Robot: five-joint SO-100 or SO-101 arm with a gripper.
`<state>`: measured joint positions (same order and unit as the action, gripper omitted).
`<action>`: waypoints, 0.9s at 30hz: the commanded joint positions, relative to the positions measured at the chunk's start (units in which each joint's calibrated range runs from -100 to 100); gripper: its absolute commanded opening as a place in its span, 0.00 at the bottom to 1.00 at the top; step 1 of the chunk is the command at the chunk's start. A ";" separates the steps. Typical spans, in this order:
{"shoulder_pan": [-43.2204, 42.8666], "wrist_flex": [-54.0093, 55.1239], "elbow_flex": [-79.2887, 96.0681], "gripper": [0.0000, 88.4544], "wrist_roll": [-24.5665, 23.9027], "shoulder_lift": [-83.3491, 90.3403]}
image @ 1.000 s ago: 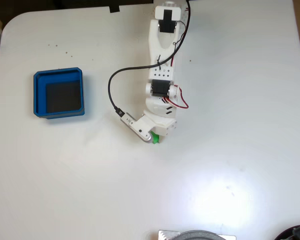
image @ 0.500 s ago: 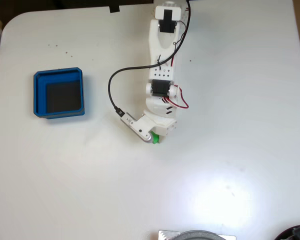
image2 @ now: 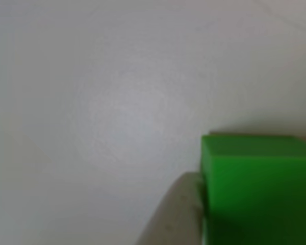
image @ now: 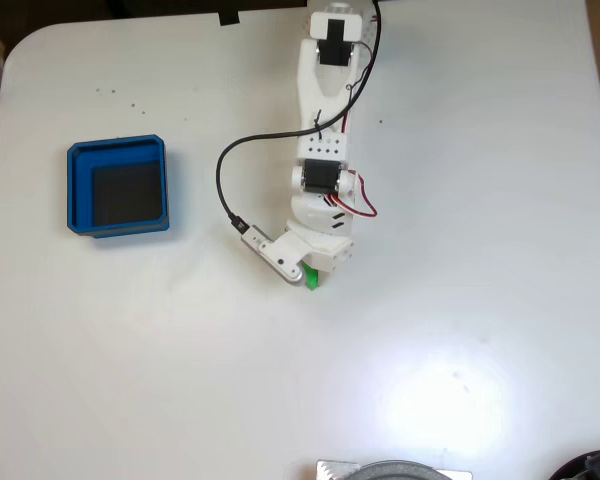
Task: Pick up green cube and drop it in the blue box
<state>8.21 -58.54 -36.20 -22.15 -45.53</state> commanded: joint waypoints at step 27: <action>2.40 -13.41 -3.12 0.02 3.61 23.96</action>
<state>10.13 -70.38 -36.20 -21.12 -27.49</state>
